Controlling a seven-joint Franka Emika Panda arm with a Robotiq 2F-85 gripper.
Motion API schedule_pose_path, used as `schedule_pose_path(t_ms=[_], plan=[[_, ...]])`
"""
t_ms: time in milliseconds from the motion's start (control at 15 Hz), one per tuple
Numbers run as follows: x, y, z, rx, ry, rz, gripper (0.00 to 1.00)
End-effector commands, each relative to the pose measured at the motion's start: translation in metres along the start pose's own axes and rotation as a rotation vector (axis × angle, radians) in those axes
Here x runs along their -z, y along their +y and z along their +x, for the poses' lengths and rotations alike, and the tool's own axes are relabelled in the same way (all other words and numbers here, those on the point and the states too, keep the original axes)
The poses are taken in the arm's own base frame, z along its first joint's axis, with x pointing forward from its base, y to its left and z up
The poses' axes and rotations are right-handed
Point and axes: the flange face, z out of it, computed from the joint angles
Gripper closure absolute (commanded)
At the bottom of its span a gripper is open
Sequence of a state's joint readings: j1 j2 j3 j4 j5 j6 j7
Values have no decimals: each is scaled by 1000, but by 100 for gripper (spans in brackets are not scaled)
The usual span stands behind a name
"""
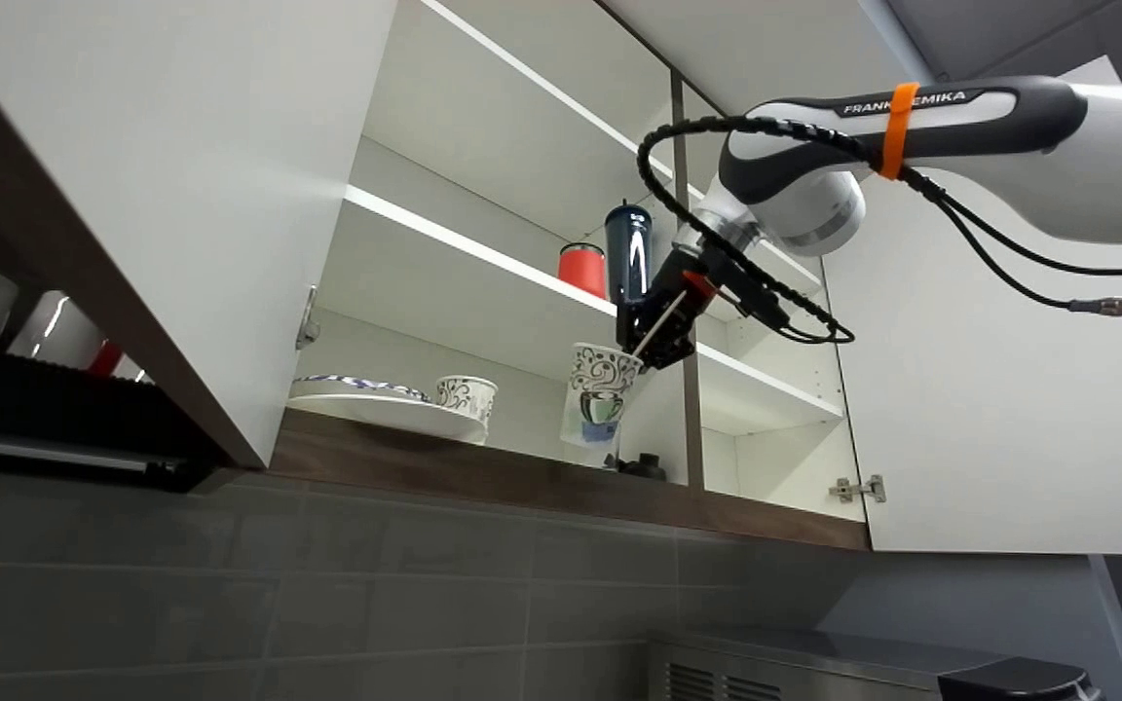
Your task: Pick up the cup from the cabinet and put it on the counter
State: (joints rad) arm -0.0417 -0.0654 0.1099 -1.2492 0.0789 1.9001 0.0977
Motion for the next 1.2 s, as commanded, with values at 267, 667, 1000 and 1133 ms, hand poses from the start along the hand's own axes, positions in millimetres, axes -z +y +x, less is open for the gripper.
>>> schedule_pose_path(t_ms=[267,667,1000,1133], plan=[[-57,31,-83,209,-156,51,99],[-84,39,-89,212,-160,13,97],[-101,43,-96,167,-227,-33,99],[-132,50,-112,164,-320,-60,99]])
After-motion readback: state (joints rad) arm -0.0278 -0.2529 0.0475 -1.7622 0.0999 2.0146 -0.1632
